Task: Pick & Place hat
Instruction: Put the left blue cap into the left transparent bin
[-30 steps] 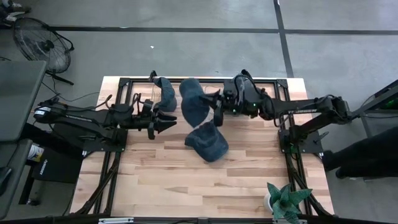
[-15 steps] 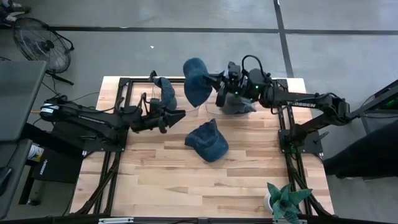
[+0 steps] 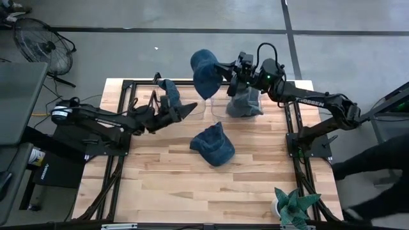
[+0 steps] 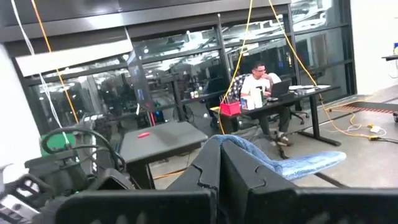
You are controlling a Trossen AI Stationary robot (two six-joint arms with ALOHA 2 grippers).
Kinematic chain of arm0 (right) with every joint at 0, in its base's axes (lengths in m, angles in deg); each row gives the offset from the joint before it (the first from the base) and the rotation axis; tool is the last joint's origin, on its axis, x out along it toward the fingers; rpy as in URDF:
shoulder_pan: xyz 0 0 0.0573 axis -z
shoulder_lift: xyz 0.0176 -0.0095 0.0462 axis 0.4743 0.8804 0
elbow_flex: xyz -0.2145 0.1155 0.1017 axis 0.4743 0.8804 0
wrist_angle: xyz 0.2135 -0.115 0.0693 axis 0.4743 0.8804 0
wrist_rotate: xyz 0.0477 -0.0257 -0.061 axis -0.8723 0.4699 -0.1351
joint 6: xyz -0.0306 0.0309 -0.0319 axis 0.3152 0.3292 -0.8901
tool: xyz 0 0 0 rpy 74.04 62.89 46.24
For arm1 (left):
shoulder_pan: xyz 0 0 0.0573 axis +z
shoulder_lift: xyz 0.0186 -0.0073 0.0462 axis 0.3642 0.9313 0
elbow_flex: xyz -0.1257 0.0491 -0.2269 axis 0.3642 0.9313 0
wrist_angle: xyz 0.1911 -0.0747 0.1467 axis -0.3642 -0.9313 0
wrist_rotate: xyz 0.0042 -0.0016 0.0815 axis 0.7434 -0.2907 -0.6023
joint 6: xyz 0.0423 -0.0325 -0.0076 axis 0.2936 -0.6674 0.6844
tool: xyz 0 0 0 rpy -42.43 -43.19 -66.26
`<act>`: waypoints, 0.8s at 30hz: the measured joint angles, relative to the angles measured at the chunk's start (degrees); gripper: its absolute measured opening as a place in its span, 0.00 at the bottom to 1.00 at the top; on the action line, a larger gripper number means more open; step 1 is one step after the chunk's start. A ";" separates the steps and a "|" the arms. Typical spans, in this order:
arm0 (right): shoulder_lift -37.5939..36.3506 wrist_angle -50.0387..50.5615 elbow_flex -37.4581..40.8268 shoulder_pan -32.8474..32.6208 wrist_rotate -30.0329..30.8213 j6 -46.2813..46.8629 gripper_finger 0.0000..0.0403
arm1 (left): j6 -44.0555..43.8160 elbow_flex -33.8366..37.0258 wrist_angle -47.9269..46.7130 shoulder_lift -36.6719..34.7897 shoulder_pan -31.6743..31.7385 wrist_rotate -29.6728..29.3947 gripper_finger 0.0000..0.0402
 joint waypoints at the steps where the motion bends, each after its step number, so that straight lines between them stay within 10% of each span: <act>1: 0.00 -0.03 0.00 0.41 -0.22 0.07 0.00 | -0.02 -1.20 0.19 0.90 0.63 0.81 0.39; 10: 0.90 -4.41 0.00 4.59 -2.85 1.33 0.00 | 0.04 -12.34 -0.72 10.75 4.56 7.73 0.39; 24: 0.92 -4.28 0.00 8.89 -8.45 2.36 0.00 | -1.49 -19.29 -0.31 19.56 4.83 1.69 0.39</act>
